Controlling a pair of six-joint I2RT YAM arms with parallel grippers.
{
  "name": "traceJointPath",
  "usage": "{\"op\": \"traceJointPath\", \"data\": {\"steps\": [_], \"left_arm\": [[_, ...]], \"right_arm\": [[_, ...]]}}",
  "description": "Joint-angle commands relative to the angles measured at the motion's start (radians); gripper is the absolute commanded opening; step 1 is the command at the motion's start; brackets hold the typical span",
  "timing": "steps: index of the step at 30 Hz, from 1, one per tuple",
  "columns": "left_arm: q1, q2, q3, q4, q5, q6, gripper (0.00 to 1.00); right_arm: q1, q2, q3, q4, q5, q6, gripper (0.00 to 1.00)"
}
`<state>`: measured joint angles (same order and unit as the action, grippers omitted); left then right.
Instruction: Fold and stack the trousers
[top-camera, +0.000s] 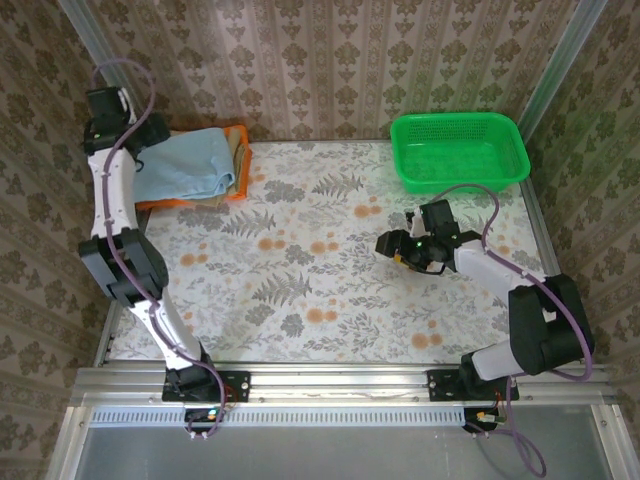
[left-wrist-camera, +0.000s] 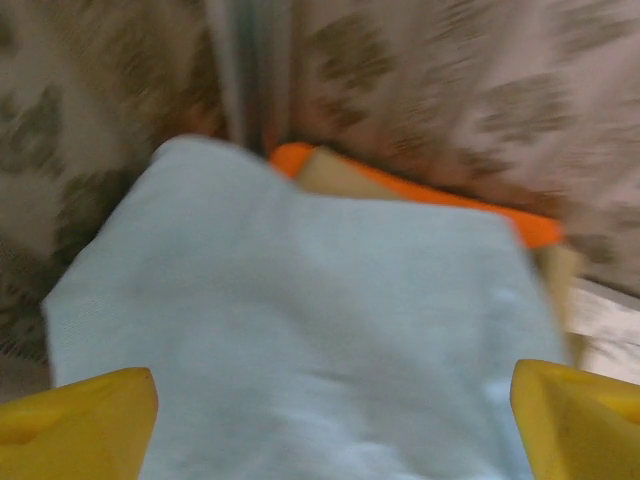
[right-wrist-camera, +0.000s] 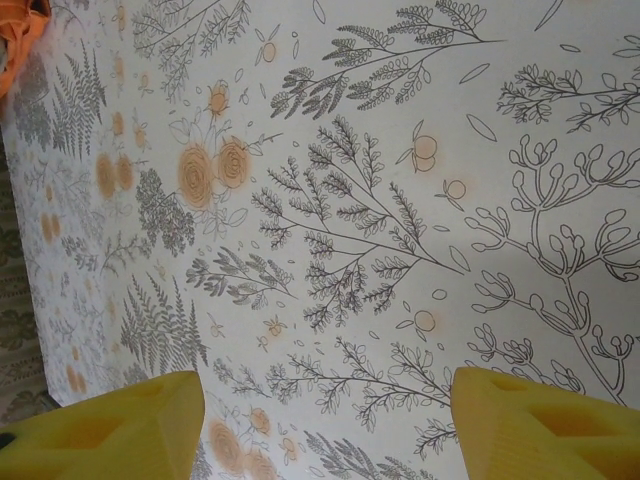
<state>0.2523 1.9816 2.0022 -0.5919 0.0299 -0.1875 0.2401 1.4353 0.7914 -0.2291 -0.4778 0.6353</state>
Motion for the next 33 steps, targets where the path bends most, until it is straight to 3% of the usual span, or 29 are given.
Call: {"op": "traceJointPath", "data": {"steps": [1, 7, 12, 16, 22, 24, 26, 27, 30, 33], "left_arm": [[0.018, 0.121, -0.09, 0.008, -0.032, -0.072, 0.93], [0.036, 0.273, -0.127, 0.038, 0.025, -0.125, 0.93], [0.038, 0.253, -0.151, 0.091, 0.095, -0.129, 0.97], [0.023, 0.15, -0.086, 0.014, 0.176, -0.101, 1.0], [-0.04, -0.221, -0.18, -0.049, 0.133, -0.079, 1.0], [-0.083, -0.353, -0.259, -0.06, 0.089, -0.089, 1.0], [-0.148, -0.484, -0.377, -0.052, 0.032, -0.097, 1.0], [-0.179, -0.549, -0.454, -0.021, 0.016, -0.097, 1.0], [-0.279, -0.777, -0.806, 0.205, -0.119, -0.155, 1.0], [-0.29, -0.974, -1.219, 0.582, -0.163, -0.162, 1.0]], "right_arm": [[0.001, 0.014, 0.012, -0.021, 0.021, -0.015, 0.68], [0.0, 0.028, 0.029, -0.029, 0.02, -0.022, 0.67], [0.0, -0.008, 0.04, -0.06, 0.03, -0.033, 0.68], [0.0, -0.036, 0.053, -0.092, 0.033, -0.041, 0.68], [0.001, -0.14, 0.157, -0.182, 0.052, -0.078, 0.73], [0.006, -0.177, 0.209, -0.223, 0.085, -0.1, 0.76], [0.022, -0.21, 0.272, -0.281, 0.156, -0.132, 0.88], [0.03, -0.223, 0.299, -0.295, 0.162, -0.164, 0.98], [0.077, -0.279, 0.316, -0.292, 0.346, -0.109, 1.0], [0.082, -0.33, 0.198, -0.115, 0.448, -0.191, 1.0]]}}
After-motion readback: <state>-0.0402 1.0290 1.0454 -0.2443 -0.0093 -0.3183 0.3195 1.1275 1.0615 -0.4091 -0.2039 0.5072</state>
